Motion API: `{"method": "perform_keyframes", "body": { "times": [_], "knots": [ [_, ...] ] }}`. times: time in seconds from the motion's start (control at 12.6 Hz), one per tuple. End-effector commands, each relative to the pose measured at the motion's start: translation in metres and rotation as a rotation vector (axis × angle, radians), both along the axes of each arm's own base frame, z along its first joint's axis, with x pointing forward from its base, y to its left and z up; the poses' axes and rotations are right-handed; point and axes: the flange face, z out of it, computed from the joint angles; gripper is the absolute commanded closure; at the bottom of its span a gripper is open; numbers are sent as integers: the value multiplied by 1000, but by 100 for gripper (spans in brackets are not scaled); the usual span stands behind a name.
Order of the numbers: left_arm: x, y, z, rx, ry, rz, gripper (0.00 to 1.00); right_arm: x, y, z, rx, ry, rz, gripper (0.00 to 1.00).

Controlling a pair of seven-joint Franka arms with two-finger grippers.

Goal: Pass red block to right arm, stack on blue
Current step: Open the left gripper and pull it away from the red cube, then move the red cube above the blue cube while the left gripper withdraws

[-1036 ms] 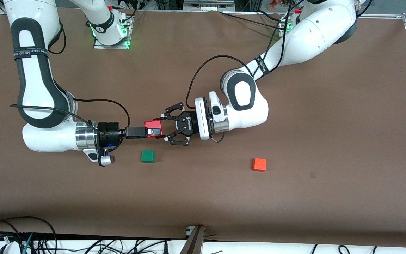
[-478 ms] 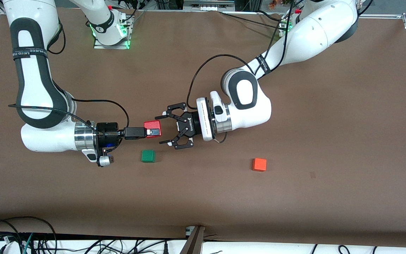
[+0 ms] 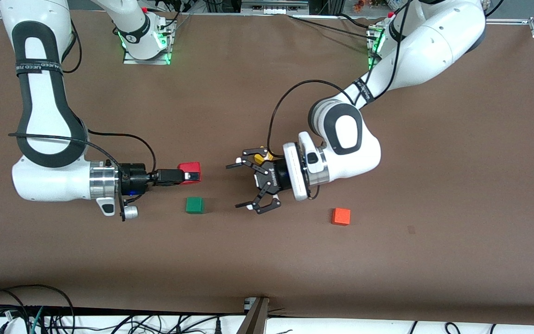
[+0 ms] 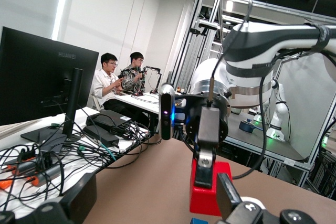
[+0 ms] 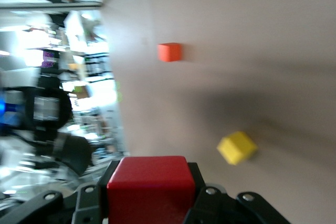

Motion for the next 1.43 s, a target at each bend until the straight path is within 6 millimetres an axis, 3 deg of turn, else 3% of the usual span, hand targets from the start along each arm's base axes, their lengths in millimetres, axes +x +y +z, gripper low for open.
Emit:
{"method": "perform_keyframes", "body": {
  "times": [0.0,0.24,0.48,0.8,1.04,1.2,1.35],
  "knots": [
    [-16,47,16,30,25,5,0,-2,-28,-3,-189,-40,69,80],
    [-18,120,44,134,-33,72,0,-2,-61,-18,-479,-84,158,80],
    [-5,185,45,183,-72,103,0,0,-85,-42,-795,-176,256,80],
    [23,295,36,324,-224,-96,0,-7,-99,-71,-871,-234,222,79],
    [32,365,43,444,-242,-222,0,-31,-107,-88,-915,-304,198,79],
    [38,406,66,602,-254,-295,0,-49,-113,-98,-943,-365,186,79],
    [36,428,75,732,-210,-364,0,-65,-118,-108,-948,-409,171,79]
  ]
}}
